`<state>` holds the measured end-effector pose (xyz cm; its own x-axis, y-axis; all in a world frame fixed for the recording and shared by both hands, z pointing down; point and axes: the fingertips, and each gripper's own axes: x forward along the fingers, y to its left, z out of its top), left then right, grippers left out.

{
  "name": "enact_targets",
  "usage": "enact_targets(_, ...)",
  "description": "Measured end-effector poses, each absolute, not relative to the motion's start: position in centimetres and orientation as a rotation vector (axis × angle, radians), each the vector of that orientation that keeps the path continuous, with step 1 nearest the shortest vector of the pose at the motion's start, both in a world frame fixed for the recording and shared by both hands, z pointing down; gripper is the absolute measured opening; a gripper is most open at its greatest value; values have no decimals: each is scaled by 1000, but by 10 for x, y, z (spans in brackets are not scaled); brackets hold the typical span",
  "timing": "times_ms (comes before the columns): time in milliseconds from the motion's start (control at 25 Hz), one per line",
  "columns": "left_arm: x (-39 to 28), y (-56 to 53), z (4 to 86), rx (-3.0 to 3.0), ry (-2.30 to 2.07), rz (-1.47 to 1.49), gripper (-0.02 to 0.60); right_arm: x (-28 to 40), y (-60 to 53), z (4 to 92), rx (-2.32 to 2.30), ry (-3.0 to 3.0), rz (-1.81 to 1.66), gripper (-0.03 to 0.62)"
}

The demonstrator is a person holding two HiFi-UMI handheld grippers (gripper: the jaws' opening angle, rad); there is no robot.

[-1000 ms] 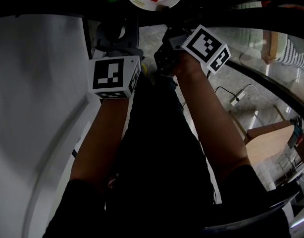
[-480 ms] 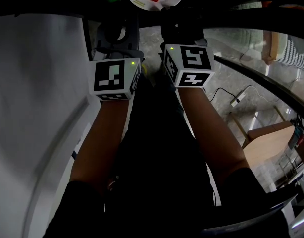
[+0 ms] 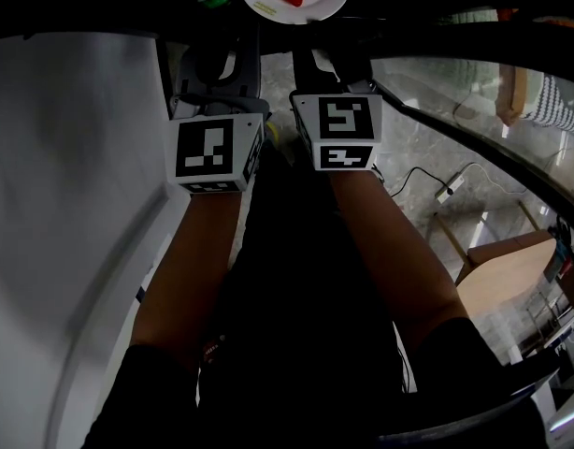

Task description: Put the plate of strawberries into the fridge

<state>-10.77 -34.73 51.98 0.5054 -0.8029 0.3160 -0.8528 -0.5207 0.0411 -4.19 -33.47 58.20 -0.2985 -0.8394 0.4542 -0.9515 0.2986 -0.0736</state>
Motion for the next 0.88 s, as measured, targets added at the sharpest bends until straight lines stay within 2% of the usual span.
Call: enact_targets(880,-110,-358,529,2556,-1397,402,18,-35,-365,586,1681,-2216,474,69)
